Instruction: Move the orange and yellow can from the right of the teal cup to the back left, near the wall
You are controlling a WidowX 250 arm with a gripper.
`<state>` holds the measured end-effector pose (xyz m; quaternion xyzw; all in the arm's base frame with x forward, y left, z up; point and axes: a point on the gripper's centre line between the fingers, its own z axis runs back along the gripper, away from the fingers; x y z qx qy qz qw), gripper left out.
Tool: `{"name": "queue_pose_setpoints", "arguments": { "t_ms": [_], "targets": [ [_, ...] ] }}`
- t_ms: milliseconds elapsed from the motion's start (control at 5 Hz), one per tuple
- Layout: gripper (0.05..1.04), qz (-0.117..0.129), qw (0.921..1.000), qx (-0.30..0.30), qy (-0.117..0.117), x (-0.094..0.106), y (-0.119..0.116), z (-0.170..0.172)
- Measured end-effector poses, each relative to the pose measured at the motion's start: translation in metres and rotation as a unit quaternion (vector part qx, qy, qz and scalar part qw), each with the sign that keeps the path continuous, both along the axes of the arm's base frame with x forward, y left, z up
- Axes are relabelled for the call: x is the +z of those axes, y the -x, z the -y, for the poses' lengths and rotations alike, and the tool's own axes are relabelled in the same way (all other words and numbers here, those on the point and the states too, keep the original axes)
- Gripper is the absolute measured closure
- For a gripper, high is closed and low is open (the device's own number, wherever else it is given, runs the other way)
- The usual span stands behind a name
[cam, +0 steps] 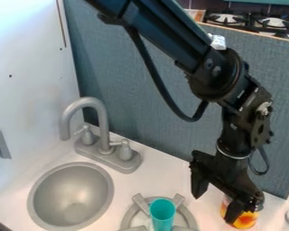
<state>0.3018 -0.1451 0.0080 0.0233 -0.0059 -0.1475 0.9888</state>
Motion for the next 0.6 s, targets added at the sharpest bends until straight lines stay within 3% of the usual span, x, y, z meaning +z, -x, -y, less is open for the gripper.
{"name": "queue_pose_setpoints", "arguments": {
  "t_ms": [200, 600],
  "targets": [
    [0.079, -0.017, 0.9998, 0.0, -0.008, -0.013, 0.004, -0.002],
    [0.079, 0.007, 0.9994, -0.018, 0.028, -0.025, -0.025, 0.041]
  ]
}}
